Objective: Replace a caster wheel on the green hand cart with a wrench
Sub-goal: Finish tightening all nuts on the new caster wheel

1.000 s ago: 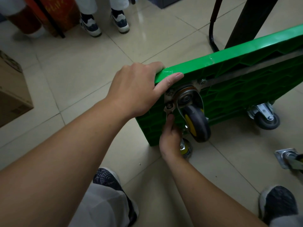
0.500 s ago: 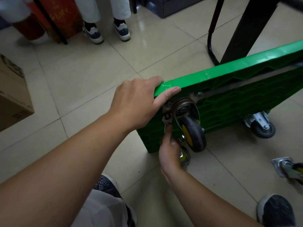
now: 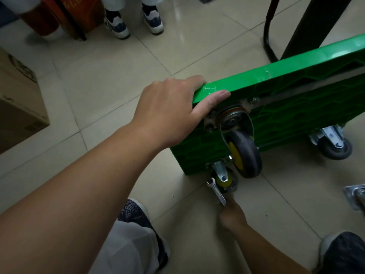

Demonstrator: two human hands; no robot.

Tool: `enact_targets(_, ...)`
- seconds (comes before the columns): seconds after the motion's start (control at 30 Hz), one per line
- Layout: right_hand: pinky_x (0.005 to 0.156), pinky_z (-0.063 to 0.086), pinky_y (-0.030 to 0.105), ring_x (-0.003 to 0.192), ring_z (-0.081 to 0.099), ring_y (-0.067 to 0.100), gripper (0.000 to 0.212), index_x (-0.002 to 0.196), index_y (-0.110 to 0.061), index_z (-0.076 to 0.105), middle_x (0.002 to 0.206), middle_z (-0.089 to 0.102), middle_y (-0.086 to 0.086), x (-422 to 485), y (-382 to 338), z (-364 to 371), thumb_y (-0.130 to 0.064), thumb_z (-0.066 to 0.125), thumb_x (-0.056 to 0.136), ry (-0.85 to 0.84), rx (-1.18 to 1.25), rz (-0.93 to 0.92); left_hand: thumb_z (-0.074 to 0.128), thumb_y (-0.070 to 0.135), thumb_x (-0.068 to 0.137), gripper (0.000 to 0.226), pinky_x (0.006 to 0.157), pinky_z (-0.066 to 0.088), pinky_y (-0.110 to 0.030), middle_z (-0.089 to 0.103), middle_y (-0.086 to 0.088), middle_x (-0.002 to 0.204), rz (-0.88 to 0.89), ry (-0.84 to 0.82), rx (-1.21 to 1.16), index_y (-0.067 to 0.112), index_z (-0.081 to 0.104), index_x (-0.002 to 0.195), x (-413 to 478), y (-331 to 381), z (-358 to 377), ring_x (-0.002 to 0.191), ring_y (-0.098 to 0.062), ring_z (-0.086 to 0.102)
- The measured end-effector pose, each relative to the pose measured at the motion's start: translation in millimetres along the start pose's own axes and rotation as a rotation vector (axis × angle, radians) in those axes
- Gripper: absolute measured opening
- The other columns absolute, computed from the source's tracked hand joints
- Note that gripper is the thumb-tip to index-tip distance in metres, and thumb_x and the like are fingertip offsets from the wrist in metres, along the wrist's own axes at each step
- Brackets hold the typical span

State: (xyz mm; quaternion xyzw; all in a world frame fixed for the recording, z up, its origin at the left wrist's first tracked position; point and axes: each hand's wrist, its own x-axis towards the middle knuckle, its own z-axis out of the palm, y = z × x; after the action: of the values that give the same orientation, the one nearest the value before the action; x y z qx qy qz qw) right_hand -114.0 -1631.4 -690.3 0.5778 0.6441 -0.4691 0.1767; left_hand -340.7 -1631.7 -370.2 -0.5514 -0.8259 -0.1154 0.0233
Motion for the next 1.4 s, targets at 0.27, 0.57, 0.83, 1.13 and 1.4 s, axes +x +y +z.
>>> enact_targets(0.27, 0.102, 0.043, 0.037, 0.119, 0.060, 0.031, 0.046, 0.144, -0.017, 0.048, 0.134, 0.061, 0.009, 15.6, 27.3, 14.0, -0.024, 0.051, 0.100, -0.047, -0.346, -0.325, 0.015, 0.079, 0.091, 0.070, 0.064, 0.047, -0.042, 0.059, 0.006, 0.070, -0.005, 0.023, 0.018, 0.031, 0.063, 0.108, 2.3, -3.1, 1.4, 0.064, -0.025, 0.056)
enact_targets(0.57, 0.078, 0.046, 0.032, 0.096, 0.062, 0.029, 0.017, 0.105, -0.015, 0.064, 0.102, 0.063, 0.011, 16.2, 39.9, 33.0, -0.008, 0.057, 0.091, -0.024, -0.136, -0.138, 0.025, 0.079, 0.093, 0.062, 0.060, 0.039, -0.035, 0.059, 0.009, 0.069, -0.042, 0.057, -0.036, 0.033, 0.065, 0.105, -1.2, -1.7, 3.1, 0.065, -0.020, 0.056)
enact_targets(0.83, 0.084, 0.050, 0.034, 0.098, 0.063, 0.027, 0.022, 0.094, -0.024, 0.056, 0.100, 0.063, 0.007, 20.9, 40.2, 24.6, -0.003, 0.058, 0.087, 0.003, -0.153, -0.064, 0.032, 0.077, 0.093, 0.057, 0.062, 0.047, -0.035, 0.065, 0.011, 0.076, -0.044, 0.072, -0.131, 0.035, 0.066, 0.110, -3.3, -4.0, 4.1, 0.068, -0.015, 0.057)
enact_targets(1.13, 0.078, 0.047, 0.029, 0.096, 0.062, 0.027, 0.014, 0.094, -0.020, 0.055, 0.098, 0.062, 0.006, 15.2, 34.2, 21.5, -0.010, 0.062, 0.087, -0.009, -0.178, -0.074, 0.041, 0.064, 0.100, 0.044, 0.061, 0.043, -0.031, 0.073, 0.010, 0.095, 0.029, 0.059, -0.200, 0.036, 0.060, 0.129, -10.1, -9.2, 2.4, 0.069, -0.014, 0.059)
enact_targets(1.4, 0.088, 0.045, 0.026, 0.120, 0.057, 0.027, 0.038, 0.128, -0.009, 0.054, 0.132, 0.057, 0.011, -27.7, -16.6, -35.8, -0.020, 0.063, 0.093, -0.207, -0.501, -0.221, 0.033, 0.070, 0.097, 0.050, 0.073, 0.051, -0.039, 0.072, 0.006, 0.108, 0.012, -0.080, -0.207, 0.041, 0.052, 0.133, -10.7, -8.8, -4.5, 0.086, -0.022, 0.064)
